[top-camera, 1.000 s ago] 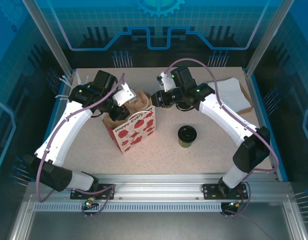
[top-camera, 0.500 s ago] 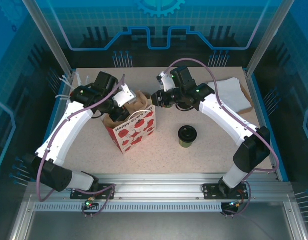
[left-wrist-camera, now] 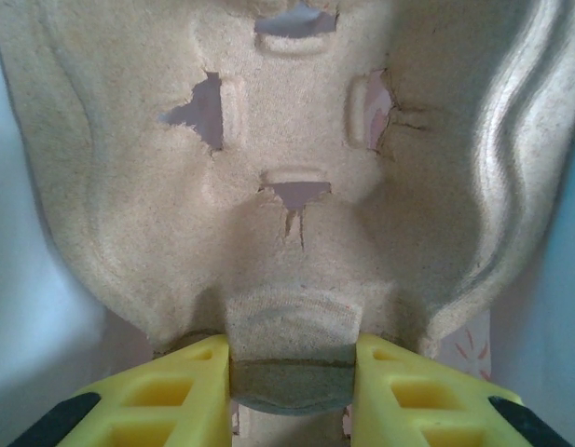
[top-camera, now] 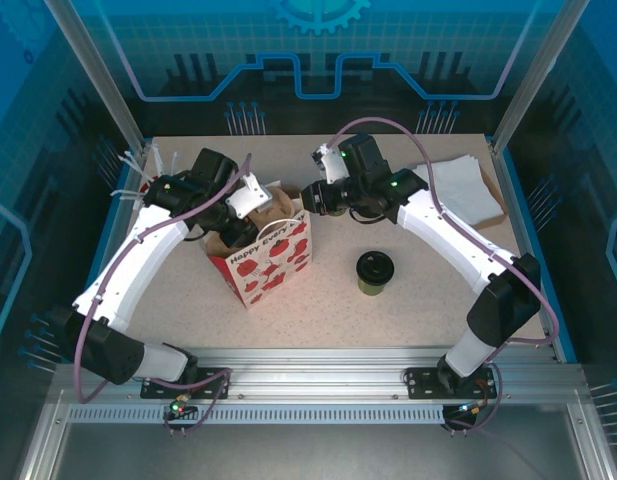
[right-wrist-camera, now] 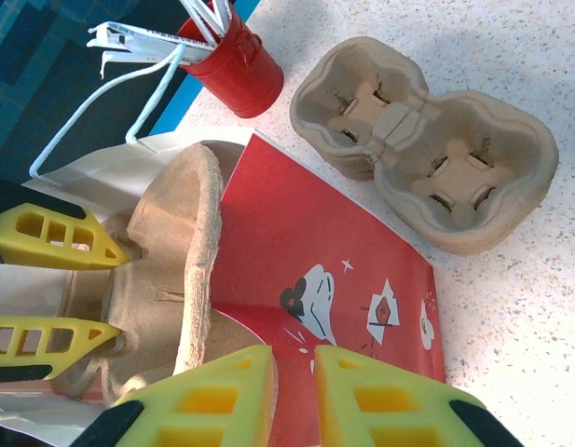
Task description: Pack the takeout coffee
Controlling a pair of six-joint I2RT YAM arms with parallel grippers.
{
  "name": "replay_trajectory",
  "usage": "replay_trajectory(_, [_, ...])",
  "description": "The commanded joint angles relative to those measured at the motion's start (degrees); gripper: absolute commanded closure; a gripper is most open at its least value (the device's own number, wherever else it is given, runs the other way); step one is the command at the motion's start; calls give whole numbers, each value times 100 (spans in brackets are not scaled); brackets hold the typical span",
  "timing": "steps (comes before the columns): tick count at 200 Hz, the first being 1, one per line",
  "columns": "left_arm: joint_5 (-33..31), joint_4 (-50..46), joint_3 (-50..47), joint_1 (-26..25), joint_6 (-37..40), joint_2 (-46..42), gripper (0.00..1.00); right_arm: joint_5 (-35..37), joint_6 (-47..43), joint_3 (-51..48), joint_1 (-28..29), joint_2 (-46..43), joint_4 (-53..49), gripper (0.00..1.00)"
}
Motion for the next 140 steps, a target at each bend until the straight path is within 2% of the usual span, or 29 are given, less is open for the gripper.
replay_trajectory(1, [-60, -177, -110, -31, -47, -158, 67, 269, 87, -131, 42, -73, -48, 80])
replay_trajectory(37, [-72, -148, -141, -31, -51, -159, 67, 236, 95, -158, 61, -99, 20, 80])
replay_trajectory(80, [126, 38, -155, -30, -86, -247, 66, 4, -105, 87, 194, 87, -77, 72])
replay_trajectory(140, [45, 17, -172, -30, -79, -297, 66, 35, -182, 347, 290, 382, -282, 72])
